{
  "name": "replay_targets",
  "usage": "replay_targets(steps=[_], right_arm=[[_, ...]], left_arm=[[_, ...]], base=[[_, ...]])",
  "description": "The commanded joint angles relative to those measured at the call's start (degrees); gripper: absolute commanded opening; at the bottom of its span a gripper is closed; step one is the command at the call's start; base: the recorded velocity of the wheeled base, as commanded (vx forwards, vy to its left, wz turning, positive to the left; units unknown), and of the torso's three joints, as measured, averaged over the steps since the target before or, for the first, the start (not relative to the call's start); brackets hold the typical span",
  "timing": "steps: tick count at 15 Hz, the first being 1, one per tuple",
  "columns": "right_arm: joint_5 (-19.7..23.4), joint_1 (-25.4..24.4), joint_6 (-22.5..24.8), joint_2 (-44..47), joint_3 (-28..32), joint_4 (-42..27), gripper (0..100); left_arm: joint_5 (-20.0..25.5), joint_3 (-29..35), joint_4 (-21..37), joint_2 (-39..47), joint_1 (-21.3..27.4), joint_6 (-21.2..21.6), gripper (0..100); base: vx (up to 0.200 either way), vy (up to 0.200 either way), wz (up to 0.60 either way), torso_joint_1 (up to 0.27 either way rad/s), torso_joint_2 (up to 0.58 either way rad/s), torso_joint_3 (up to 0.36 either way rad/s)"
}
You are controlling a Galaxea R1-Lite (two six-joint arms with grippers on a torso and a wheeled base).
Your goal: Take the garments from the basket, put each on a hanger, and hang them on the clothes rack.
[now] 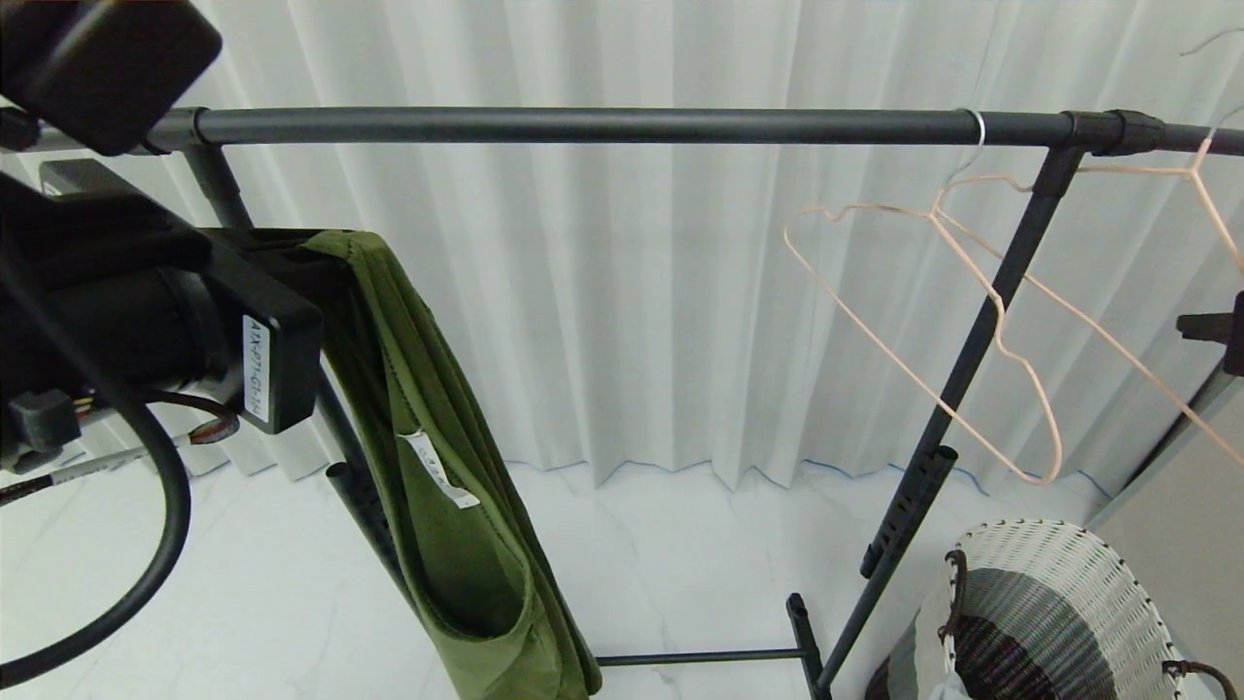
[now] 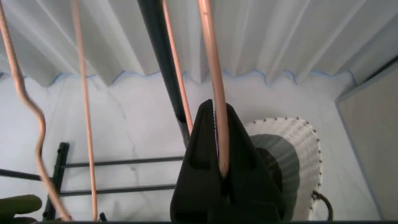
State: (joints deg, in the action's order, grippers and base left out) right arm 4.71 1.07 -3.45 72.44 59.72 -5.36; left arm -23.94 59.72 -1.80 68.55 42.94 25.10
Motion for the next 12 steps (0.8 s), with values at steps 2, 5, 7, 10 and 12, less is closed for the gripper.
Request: replay_targets(steps=[2, 5, 7, 10, 12], right_arm=[[-1.8, 0.1, 0.3, -6.8, -4.3, -0.1, 0], [-1.9, 0.2, 0.8, -10.6, -7.7, -0.9, 0], [-1.9, 0.2, 0.8, -12.5, -9.5, -1.3, 0], [-1.9, 0.2, 0.8, -14.1, -10.8, -1.1, 0], [-1.8, 0.0, 0.8, -14.6, -10.4, -0.6, 0]], left_arm=[[-0.1, -0.3, 0.0, -0.4, -0.7, 0.1, 0], [-0.1, -0.6, 0.0, -0.3, -1.8, 0.0, 0], [-0.1, -0.6, 0.0, -0.2, -2.1, 0.0, 0], [-0.1, -0.7, 0.0, 0.1, -2.8, -0.1, 0], [0.0, -0.7, 0.0, 0.2, -2.8, -0.1, 0]], base=[[-0.100, 0.000, 0.00, 0.001, 0.00, -0.001], [-0.200, 0.000, 0.00, 0.009, 0.00, 0.002], [-0.200, 0.000, 0.00, -0.007, 0.00, 0.010], [-0.200, 0.000, 0.00, 0.001, 0.00, 0.002], [-0.100, 0.000, 0.00, -0.001, 0.00, 0.001]])
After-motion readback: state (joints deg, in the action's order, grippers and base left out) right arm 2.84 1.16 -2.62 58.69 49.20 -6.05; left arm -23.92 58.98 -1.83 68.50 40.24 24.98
